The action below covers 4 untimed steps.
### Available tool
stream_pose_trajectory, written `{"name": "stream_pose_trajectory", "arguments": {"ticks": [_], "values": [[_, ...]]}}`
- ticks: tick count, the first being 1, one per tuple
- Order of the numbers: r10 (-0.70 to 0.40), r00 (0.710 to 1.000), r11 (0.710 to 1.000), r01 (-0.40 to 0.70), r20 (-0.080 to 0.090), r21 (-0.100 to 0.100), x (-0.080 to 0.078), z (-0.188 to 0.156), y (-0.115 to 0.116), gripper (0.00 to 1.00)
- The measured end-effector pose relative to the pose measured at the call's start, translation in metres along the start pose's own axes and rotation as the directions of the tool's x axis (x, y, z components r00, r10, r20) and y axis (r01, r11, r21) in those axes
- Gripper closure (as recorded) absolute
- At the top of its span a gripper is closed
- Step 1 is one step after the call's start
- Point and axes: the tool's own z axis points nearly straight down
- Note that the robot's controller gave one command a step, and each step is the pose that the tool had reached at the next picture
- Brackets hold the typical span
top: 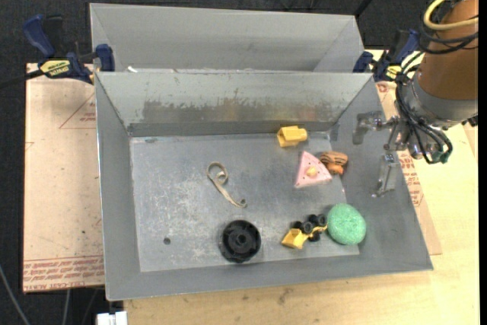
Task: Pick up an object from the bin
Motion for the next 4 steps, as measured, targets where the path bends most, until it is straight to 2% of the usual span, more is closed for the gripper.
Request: {"name": "stream_pose_trajectory", "arguments": {"ticks": [1,2,3,4], "values": [[-0.003,1.000,1.000,0.003,0.008,0.002,-0.001,-0.005,0.001,0.00],[-0.014,1.000,1.000,0.014,0.017,0.005,-0.015,0.035,0.027,0.00],[0.029,1.000,1.000,-0.029,0.003,-0.004,0.003,0.067,0.040,0.00],[0.150,0.989,0.989,-0.150,0.014,0.001,-0.009,0.100,0.040,0.00]]}}
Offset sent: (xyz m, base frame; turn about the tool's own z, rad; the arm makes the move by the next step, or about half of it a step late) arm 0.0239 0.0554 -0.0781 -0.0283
